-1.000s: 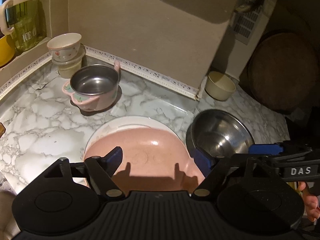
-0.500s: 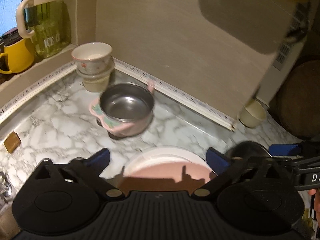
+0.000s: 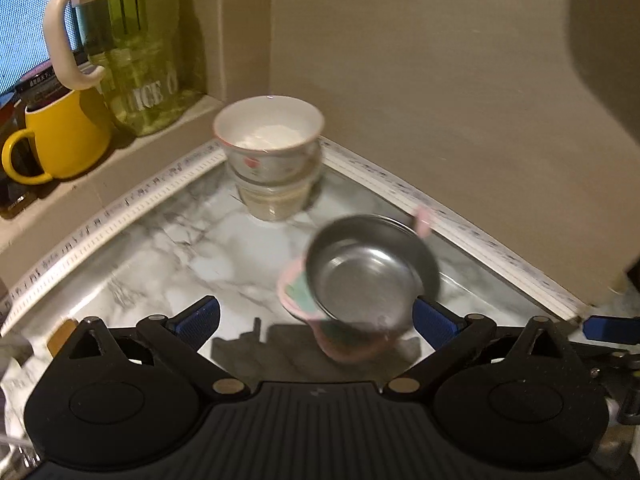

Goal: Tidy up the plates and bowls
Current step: 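Move both grippers to the rim of the pink-handled steel pot, then close both grippers on the rim of the steel pot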

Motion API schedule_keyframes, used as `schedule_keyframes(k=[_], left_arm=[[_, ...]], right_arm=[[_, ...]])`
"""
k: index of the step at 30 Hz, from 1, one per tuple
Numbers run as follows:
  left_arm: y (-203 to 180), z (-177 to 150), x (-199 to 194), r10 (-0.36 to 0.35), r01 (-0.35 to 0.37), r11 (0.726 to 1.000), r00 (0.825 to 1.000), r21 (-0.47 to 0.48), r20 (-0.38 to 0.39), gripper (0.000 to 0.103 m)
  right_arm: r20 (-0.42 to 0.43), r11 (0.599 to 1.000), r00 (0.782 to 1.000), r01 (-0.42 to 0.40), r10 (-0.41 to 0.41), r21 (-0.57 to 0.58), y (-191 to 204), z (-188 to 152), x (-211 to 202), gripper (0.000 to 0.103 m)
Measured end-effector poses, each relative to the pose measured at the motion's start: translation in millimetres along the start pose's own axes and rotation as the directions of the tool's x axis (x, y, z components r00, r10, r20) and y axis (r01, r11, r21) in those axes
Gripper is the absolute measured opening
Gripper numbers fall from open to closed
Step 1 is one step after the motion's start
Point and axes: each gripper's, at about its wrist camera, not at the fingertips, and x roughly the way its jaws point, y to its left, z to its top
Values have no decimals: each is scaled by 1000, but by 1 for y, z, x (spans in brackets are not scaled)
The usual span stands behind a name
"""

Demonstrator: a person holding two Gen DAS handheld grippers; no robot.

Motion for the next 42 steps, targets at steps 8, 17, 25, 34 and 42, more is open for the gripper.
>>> schedule_keyframes(k=[8, 17, 25, 34, 42], left_arm=[[6, 15, 39, 44, -44, 999, 999, 6, 14, 103], [8, 27, 78, 60, -60, 998, 998, 20, -1, 103], [8, 30, 102, 42, -42, 999, 999, 13, -27, 101], [8, 33, 120, 15, -15, 1000, 997, 1, -77, 57], [7, 31, 126, -1, 1, 1000, 994, 1, -112, 36]], right_arm=[[-53, 1000, 998, 25, -26, -13, 17, 22, 53, 83], [-109, 998, 993, 51, -46, 40, 19, 31, 102, 65], [-131, 998, 991, 45, -40, 39, 21, 32, 119, 46], [-147, 998, 989, 32, -24, 55, 19, 30, 123, 27], [-147, 996, 989, 38, -26, 76, 19, 31, 121, 16]])
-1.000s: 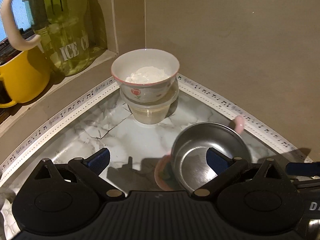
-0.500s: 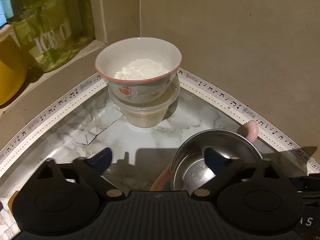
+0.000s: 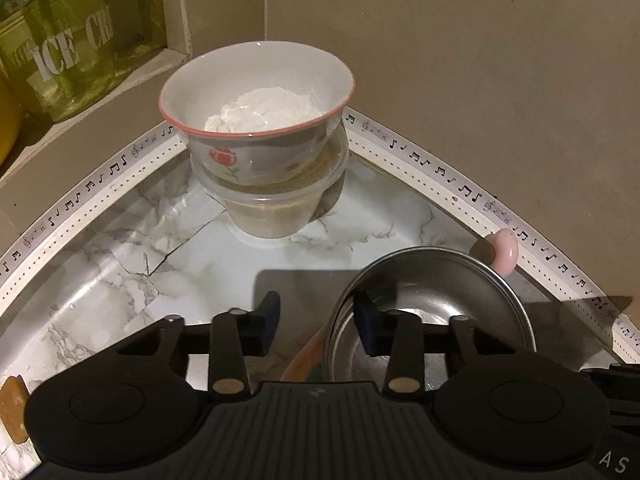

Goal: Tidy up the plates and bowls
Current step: 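Close both grippers on the rim of the steel pot, then lift the steel pot and carry it over the large steel bowl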

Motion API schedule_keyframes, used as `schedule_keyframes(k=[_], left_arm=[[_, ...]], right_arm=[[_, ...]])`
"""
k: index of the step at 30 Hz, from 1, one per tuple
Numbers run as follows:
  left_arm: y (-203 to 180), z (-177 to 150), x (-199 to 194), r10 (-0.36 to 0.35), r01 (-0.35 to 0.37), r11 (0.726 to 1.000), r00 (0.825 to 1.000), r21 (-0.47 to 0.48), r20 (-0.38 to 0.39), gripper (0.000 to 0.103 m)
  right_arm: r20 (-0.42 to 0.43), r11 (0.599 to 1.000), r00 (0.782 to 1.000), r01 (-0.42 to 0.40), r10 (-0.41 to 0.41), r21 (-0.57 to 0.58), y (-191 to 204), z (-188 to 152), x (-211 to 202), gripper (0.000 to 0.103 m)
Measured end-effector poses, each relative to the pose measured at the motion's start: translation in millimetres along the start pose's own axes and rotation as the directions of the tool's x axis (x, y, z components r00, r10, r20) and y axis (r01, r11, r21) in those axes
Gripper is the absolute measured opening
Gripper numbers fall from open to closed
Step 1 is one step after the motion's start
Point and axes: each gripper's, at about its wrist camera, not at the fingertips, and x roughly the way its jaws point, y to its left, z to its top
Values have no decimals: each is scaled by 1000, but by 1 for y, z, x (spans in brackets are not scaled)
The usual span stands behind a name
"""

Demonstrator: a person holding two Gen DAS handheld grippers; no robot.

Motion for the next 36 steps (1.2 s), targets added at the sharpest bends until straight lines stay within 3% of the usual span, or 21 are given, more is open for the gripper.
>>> schedule_keyframes(k=[4, 8, 20, 36], left_arm=[[0, -2, 0, -8, 8, 1000, 1000, -6, -18, 23], [-1, -5, -4, -1, 1, 1000, 1000, -5, -23, 20], [-4, -11, -21, 12, -12, 1000, 1000, 11, -28, 12], [-15, -22, -76, 4, -4, 997, 1000, 82, 3, 11]], right_arm=[[3, 1000, 1000, 10, -10, -2, 1, 0, -1, 15], [12, 1000, 1000, 15, -15, -6, 2, -1, -2, 14], [1, 1000, 1000, -20, 20, 20, -2, -3, -12, 10], [22, 998, 998, -58, 57, 18, -7, -15, -53, 9]])
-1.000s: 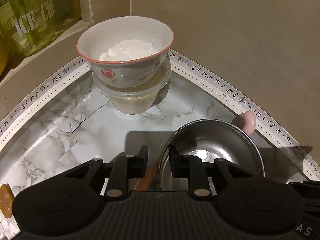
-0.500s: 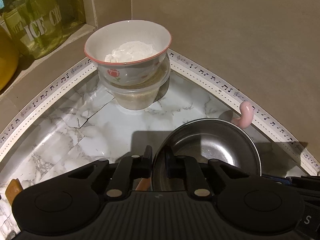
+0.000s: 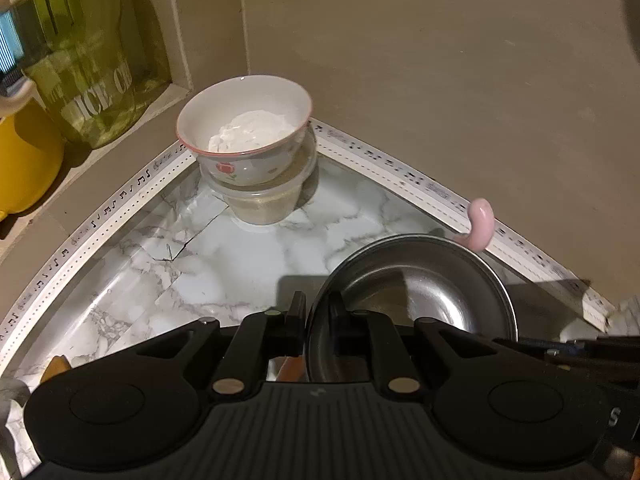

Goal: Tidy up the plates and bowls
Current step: 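Lift the steel pot and carry it over the large steel bowl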

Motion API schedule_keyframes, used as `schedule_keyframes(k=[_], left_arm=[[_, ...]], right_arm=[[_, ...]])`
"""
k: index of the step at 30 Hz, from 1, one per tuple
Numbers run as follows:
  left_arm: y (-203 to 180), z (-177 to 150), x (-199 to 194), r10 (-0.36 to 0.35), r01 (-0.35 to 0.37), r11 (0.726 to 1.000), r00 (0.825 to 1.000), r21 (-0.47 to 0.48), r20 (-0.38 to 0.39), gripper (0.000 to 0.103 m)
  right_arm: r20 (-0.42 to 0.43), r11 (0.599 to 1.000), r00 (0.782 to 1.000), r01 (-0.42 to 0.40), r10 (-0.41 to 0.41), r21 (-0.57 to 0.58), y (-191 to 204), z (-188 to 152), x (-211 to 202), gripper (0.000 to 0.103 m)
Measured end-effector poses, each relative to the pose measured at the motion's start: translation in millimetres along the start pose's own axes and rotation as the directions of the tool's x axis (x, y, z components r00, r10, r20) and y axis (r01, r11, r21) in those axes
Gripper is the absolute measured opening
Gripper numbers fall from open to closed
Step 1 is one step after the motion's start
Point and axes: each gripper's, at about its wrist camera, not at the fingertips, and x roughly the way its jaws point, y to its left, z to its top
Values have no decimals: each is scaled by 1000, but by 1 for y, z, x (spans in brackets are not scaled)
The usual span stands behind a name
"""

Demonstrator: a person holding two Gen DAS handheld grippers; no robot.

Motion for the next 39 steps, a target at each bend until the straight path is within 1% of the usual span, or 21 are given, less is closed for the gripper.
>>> schedule_keyframes(k=[3, 7, 12, 17, 22, 30, 39], left_arm=[[-4, -6, -13, -4, 4, 1000, 1000, 11, -1, 11], [-16, -13, -34, -1, 1, 999, 1000, 49, 13, 11], [-31, -24, -60, -5, 3, 996, 1000, 93, 22, 11], [-49, -33, -82, -25, 21, 990, 999, 138, 27, 11], [-66, -41, -101, -63, 58, 986, 998, 156, 23, 11], [-117, -62, -124, -111, 103, 967, 994, 234, 18, 11], [-187, -79, -126, -161, 154, 934, 987, 322, -6, 11]], right_arm=[[6, 1000, 1000, 1, -1, -8, -2, -5, -12, 9], [12, 1000, 1000, -11, 11, 11, -8, -14, -30, 9], [28, 1000, 999, -15, 15, 7, -18, -27, -53, 9], [48, 1000, 999, -7, 6, 26, -28, -40, -79, 9], [79, 999, 997, 3, -7, 48, -42, -55, -107, 9], [105, 996, 993, 42, -49, 74, -73, -82, -150, 9], [122, 985, 985, 108, -125, 137, -121, -105, -183, 9]])
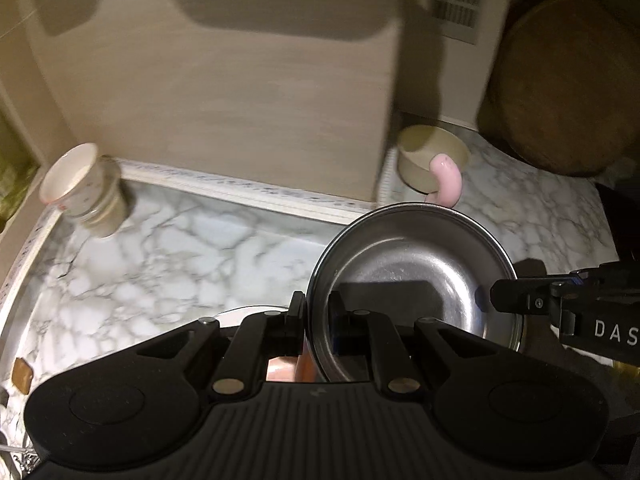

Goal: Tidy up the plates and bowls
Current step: 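Lift the steel pot and carry it over the large steel bowl, then lower the steel pot down into the large steel bowl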

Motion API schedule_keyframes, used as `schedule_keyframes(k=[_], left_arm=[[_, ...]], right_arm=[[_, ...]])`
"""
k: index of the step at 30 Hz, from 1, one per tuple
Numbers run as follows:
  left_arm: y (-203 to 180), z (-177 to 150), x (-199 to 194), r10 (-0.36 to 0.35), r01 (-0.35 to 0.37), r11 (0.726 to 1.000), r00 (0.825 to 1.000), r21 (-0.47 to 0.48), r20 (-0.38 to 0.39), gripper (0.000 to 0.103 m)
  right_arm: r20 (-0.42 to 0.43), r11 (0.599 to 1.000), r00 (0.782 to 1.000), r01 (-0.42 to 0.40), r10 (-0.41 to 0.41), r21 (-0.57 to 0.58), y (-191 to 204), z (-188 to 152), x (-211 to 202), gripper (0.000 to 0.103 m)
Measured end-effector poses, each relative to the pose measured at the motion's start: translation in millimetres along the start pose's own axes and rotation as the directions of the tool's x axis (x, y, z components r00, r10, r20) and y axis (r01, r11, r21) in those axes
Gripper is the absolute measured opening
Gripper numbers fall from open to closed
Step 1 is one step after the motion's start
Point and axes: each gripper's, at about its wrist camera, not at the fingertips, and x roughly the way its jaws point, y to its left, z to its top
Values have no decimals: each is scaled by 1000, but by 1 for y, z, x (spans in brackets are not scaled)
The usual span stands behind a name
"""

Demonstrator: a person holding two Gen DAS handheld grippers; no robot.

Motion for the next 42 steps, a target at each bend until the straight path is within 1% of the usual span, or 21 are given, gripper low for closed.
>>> schedule_keyframes(k=[7, 10, 16, 22, 31, 37, 42], left_arm=[[-39, 3, 18, -38, 39, 998, 999, 46, -31, 11], [-54, 3, 29, -42, 45, 997, 998, 63, -47, 11], [-69, 1, 51, -41, 47, 996, 996, 73, -80, 11], [-76, -2, 71, -28, 37, 995, 994, 88, -107, 11], [-79, -7, 94, -13, 26, 994, 992, 103, -127, 11], [-82, -9, 103, -9, 25, 994, 990, 109, -140, 11], [-86, -9, 106, 4, 14, 992, 990, 129, -142, 11]], right_arm=[[-12, 998, 999, 43, -43, 44, -40, -11, -5, 9], [-24, 996, 998, 61, -60, 60, -54, -15, -2, 9], [-51, 994, 996, 74, -70, 84, -72, -19, 11, 9], [-83, 992, 993, 88, -81, 88, -81, -23, 27, 9], [-124, 991, 989, 97, -84, 97, -89, -27, 48, 9], [-139, 991, 987, 100, -87, 94, -91, -30, 53, 9], [-134, 991, 987, 103, -91, 85, -90, -30, 53, 9]])
